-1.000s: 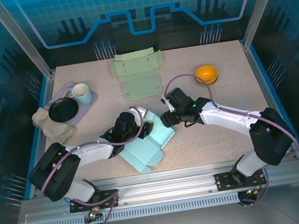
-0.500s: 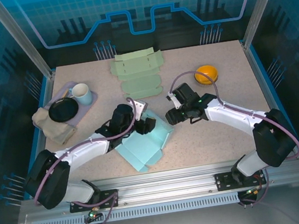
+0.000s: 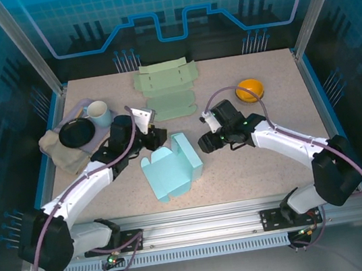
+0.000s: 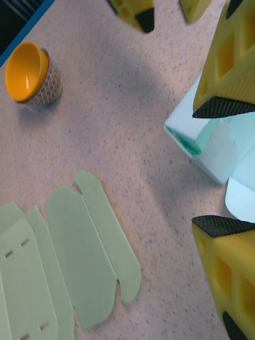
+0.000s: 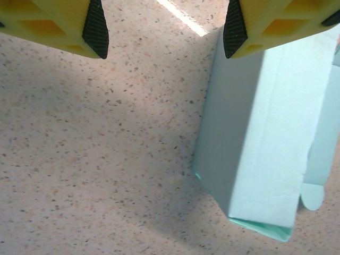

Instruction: Fold the paper box

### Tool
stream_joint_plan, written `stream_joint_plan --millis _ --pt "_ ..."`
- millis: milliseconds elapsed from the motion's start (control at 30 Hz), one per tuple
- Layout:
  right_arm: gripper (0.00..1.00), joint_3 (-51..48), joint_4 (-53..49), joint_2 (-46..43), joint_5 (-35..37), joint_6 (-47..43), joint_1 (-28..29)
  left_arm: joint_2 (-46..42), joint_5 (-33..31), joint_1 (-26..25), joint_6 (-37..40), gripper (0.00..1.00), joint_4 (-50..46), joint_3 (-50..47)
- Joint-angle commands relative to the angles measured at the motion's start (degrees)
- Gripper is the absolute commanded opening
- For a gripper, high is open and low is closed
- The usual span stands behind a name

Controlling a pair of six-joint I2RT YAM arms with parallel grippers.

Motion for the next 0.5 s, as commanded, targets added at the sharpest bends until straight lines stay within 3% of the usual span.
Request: stream_joint_plan --millis 0,233,367,467 --pt "0.61 1.0 1.2 1.9 -5.4 1.3 -0.4 2.9 2.6 1.5 1.1 0.53 -0.7 -2.6" --pt "0.59 2.8 2.7 5.9 -10.5 3.0 0.1 9.1 3.5 2.0 3.5 0.52 0.3 0.1" --pt "0.57 4.1 2.7 7.1 -11.7 3.7 0.3 15.5 6.8 2.4 7.5 0.49 -9.0 7.4" --pt "0.57 5.5 1.5 7.2 -11.6 3.8 0.3 18.2 5.8 2.4 9.4 0.49 -14.3 10.5"
